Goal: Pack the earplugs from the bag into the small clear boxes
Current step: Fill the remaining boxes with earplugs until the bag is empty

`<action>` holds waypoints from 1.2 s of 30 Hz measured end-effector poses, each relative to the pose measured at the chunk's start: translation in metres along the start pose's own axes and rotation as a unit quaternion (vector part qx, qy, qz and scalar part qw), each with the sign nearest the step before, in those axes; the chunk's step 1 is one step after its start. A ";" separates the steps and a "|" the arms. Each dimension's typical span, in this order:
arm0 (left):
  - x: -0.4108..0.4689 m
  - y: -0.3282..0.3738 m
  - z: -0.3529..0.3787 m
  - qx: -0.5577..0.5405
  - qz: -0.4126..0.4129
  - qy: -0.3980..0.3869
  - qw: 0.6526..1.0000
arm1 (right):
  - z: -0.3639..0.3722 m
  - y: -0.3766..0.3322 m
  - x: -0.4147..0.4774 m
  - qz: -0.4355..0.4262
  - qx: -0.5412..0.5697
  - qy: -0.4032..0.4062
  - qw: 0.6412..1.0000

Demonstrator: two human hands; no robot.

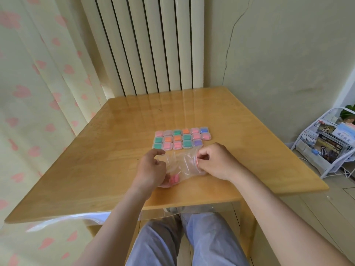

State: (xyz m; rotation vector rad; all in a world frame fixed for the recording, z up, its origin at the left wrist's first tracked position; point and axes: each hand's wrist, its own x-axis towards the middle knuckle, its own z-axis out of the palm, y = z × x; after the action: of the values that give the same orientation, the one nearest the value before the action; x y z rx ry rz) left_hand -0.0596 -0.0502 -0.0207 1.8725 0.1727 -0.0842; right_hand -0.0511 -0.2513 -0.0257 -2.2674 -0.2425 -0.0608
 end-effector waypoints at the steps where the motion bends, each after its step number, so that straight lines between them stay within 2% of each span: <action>1: 0.000 -0.001 0.000 0.000 0.002 0.000 1.000 | 0.001 -0.002 0.000 0.001 -0.002 -0.012 1.000; 9: -0.005 -0.003 0.002 0.001 0.015 0.014 1.000 | 0.011 -0.005 -0.002 0.012 0.065 -0.111 0.992; 15: -0.005 -0.004 0.004 -0.004 0.024 0.008 1.000 | 0.019 -0.009 -0.002 0.029 -0.001 -0.090 0.996; 22: -0.003 -0.006 0.002 -0.002 0.029 -0.003 1.000 | 0.024 -0.009 0.000 0.040 0.052 -0.102 0.993; 27: -0.003 -0.008 0.002 0.033 0.083 0.012 0.996 | 0.024 -0.014 -0.001 0.021 0.044 -0.121 0.991; 32: -0.004 -0.012 0.005 0.032 0.117 0.023 0.992 | 0.028 -0.009 0.002 0.013 -0.009 -0.113 0.994; 36: -0.007 -0.014 0.007 0.032 0.152 0.042 0.987 | 0.029 -0.011 0.001 0.020 0.024 -0.117 0.993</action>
State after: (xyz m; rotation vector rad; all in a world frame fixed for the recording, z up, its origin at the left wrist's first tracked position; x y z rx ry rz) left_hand -0.0686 -0.0531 -0.0346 1.9469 -0.0598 0.2000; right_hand -0.0534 -0.2223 -0.0356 -2.2301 -0.3176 0.2304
